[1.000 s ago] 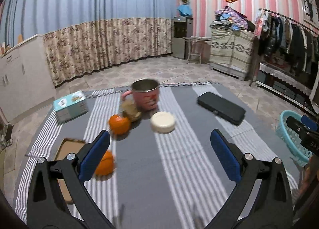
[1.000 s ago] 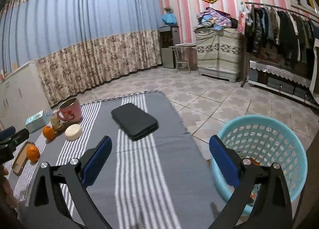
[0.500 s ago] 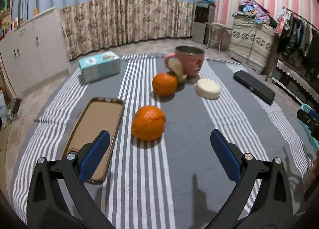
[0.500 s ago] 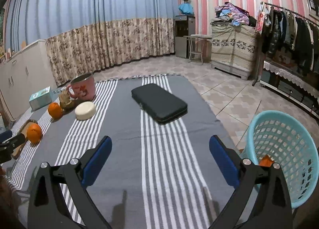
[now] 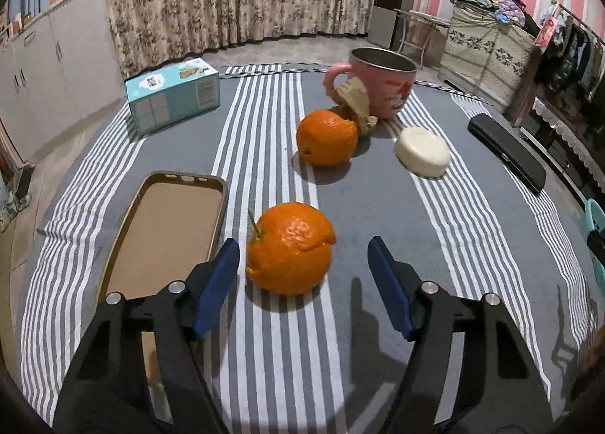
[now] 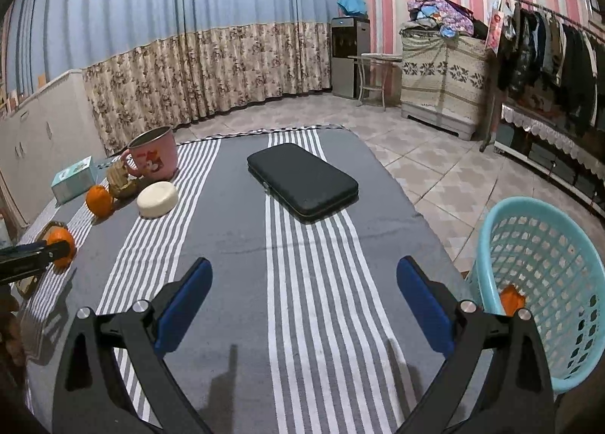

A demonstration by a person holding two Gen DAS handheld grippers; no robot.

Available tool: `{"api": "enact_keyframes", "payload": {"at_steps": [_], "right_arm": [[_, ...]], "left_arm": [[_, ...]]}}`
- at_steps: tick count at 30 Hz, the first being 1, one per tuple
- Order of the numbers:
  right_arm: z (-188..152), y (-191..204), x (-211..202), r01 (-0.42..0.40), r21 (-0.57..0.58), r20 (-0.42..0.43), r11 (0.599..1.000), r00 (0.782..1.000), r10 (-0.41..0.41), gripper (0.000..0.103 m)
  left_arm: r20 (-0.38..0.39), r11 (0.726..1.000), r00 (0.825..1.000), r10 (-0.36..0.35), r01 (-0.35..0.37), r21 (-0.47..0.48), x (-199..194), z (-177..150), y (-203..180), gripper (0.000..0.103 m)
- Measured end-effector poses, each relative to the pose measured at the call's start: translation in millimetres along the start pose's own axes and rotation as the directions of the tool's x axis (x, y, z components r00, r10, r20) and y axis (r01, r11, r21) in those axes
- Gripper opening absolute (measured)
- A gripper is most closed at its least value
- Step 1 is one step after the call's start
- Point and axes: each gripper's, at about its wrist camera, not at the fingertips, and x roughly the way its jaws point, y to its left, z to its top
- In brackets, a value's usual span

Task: Collect trash
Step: 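Lower the left tool onto the orange and close it, then lift the orange with the left tool while the right grasps the white soap bar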

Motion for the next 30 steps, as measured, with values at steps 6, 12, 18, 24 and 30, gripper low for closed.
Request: {"api": "enact_keyframes", "payload": {"at_steps": [6,12,18,24,30], "right_arm": [[0.8,-1.0,0.7,-0.001,0.007,-0.002,1.0,1.0,0.001,0.096],[0.2,-3.6,4.4,-0.001,0.026,-0.009,1.0,1.0,0.001,0.096],[0.4,-4.2,5.9,0.0,0.026,-0.013,1.0,1.0,0.001,0.096],[-0.4,2.2,10.7,0.006,-0.002,-0.02,1.0,1.0,-0.007,0.096],[-0.3,10.2,19.3,-0.002,-0.026,-0.052,1.0,0.999,0.0,0.096]], "left_arm": [[-0.02,1.0,1.0,0.02,-0.019,0.021,11.0,5.7,-1.9,0.054],[-0.023,0.999,0.999,0.024,-0.023,0.043,14.1,9.9,-4.1,0.048],[0.003,0.997,1.0,0.029,-0.029,0.071,10.0,12.0,-6.2,0.042],[0.089,0.994,0.996,0.031,-0.039,0.098,0.7,24.3,-9.2,0.041],[0.149,0.999,0.989,0.017,-0.024,0.048,6.4,42.1,3.4,0.041]]}}
